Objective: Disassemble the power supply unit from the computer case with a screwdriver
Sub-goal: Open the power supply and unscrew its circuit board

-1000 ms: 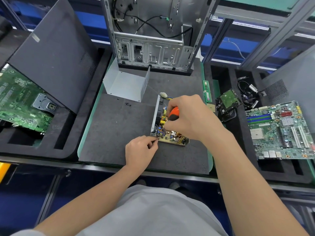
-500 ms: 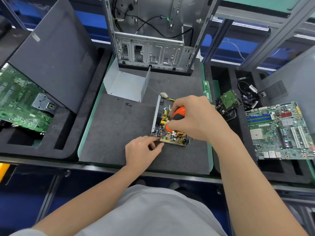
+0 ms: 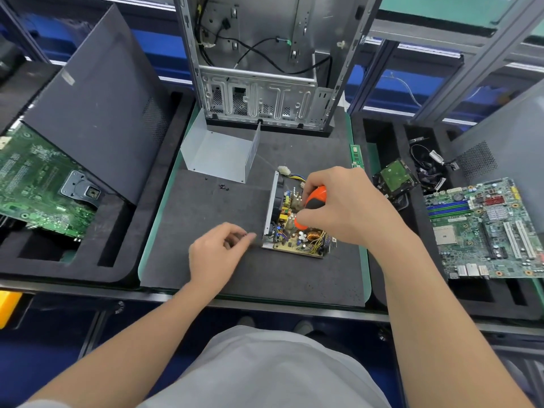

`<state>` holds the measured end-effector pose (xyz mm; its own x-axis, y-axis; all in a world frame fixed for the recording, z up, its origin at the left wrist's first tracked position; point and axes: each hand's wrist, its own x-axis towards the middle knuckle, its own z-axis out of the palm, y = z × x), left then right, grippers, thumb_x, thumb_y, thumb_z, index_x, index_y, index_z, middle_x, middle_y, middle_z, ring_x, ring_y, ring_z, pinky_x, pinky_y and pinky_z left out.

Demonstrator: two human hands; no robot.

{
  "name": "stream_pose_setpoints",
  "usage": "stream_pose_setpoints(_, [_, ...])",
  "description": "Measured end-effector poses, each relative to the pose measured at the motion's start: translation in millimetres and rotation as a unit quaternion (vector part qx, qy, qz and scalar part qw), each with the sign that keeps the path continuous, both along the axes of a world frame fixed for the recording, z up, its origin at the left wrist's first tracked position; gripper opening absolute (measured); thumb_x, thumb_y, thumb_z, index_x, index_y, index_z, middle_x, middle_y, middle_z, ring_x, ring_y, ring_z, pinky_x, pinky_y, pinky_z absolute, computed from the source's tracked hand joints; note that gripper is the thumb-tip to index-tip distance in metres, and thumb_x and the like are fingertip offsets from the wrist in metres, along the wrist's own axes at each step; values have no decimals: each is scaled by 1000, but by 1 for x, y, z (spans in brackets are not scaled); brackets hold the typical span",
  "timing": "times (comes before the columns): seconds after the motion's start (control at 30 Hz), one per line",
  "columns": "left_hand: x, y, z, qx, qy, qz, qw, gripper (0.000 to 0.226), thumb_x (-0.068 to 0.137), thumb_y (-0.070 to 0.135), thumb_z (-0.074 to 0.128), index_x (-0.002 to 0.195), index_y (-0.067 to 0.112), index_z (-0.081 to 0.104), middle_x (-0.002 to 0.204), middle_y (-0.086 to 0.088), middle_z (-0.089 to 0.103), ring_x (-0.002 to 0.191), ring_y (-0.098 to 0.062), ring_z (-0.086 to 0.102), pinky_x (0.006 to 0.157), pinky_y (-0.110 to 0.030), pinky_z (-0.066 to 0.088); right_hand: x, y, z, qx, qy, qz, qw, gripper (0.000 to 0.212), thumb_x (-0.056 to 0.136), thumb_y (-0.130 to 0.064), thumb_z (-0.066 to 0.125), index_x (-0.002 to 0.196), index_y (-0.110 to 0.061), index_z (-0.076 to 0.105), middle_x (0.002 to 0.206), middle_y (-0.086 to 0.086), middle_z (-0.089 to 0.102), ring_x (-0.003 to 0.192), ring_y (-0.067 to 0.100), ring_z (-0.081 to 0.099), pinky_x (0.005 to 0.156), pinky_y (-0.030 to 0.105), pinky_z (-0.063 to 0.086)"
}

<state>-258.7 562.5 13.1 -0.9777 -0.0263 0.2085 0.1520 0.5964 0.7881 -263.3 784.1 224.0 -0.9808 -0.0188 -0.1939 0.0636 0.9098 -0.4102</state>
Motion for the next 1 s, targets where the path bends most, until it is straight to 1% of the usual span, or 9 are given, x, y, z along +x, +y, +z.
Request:
stream_pose_setpoints(0.1, [-37, -20, 7, -12, 13, 32, 999, 11, 85, 43, 81, 85, 33, 76, 76, 21, 69, 75, 0, 64, 71, -18, 50, -1, -3, -1, -1, -10, -2, 1000, 15, 73, -34, 78, 82, -29, 68, 87, -3, 64, 75, 20, 63, 54, 29, 50])
stream_pose_setpoints(0.2, [-78, -28, 14, -82, 1, 77, 994, 15, 86, 48, 79, 86, 33, 75, 79, 19, 66, 73, -1, 60, 65, -27, 46, -2, -6, -2, -6, -10, -6, 1000, 16, 72, -34, 79, 82, -30, 68, 87, -3, 65, 75, 21, 64, 58, 33, 55])
stream_pose_setpoints(0.3, [-110, -27, 17, -134, -42, 92, 986, 17, 86, 50, 78, 87, 34, 74, 86, 18, 61, 79, -4, 56, 63, -27, 36, -1, -8, -3, -13, -12, -12, 1000, 17, 72, -33, 79, 82, -29, 67, 86, -2, 65, 72, 21, 63, 59, 35, 56])
stream_pose_setpoints(0.37, [-121, -25, 14, -146, -72, 81, 983, 17, 85, 49, 79, 87, 33, 74, 89, 17, 61, 80, -5, 55, 60, -25, 32, 0, -8, -5, -14, -7, -20, 1000, 16, 72, -34, 80, 82, -29, 67, 85, -3, 65, 71, 15, 61, 59, 33, 55])
stream_pose_setpoints(0.53, [-125, -25, 5, -133, -88, 67, 985, 15, 83, 47, 82, 87, 35, 75, 90, 17, 61, 80, -4, 56, 63, -27, 37, 5, -4, -6, -14, 5, -43, 999, 17, 71, -34, 80, 81, -30, 68, 81, -9, 61, 71, 9, 56, 53, 28, 46])
stream_pose_setpoints(0.67, [-122, -27, 5, -125, -75, 57, 988, 17, 82, 49, 83, 90, 35, 76, 94, 16, 64, 83, -5, 61, 68, -28, 44, 7, -4, -6, -22, 13, -59, 998, 14, 71, -33, 80, 80, -30, 69, 82, -10, 63, 75, 8, 56, 55, 27, 49])
stream_pose_setpoints(0.83, [-121, -27, 7, -115, -68, 51, 990, 20, 82, 47, 84, 95, 33, 77, 97, 14, 67, 90, -10, 65, 70, -29, 44, 10, -5, -7, -24, 22, -68, 997, 16, 71, -34, 80, 83, -29, 70, 82, -10, 62, 79, 7, 54, 54, 25, 44])
stream_pose_setpoints(0.93, [-116, -19, 15, -81, -53, 53, 994, 28, 88, 42, 79, 111, 29, 74, 103, 11, 68, 98, -15, 64, 83, -39, 53, 13, -5, -7, -23, 22, -73, 997, 17, 71, -35, 80, 83, -29, 69, 82, -9, 63, 80, 8, 53, 54, 26, 43])
stream_pose_setpoints(1.0, [-111, -4, 28, -46, -4, 46, 998, 24, 96, 36, 70, 117, 25, 72, 105, 10, 69, 97, -17, 62, 93, -44, 51, 15, -4, -7, -23, 23, -76, 997, 17, 71, -35, 81, 81, -30, 68, 81, -8, 62, 79, 7, 53, 53, 25, 40])
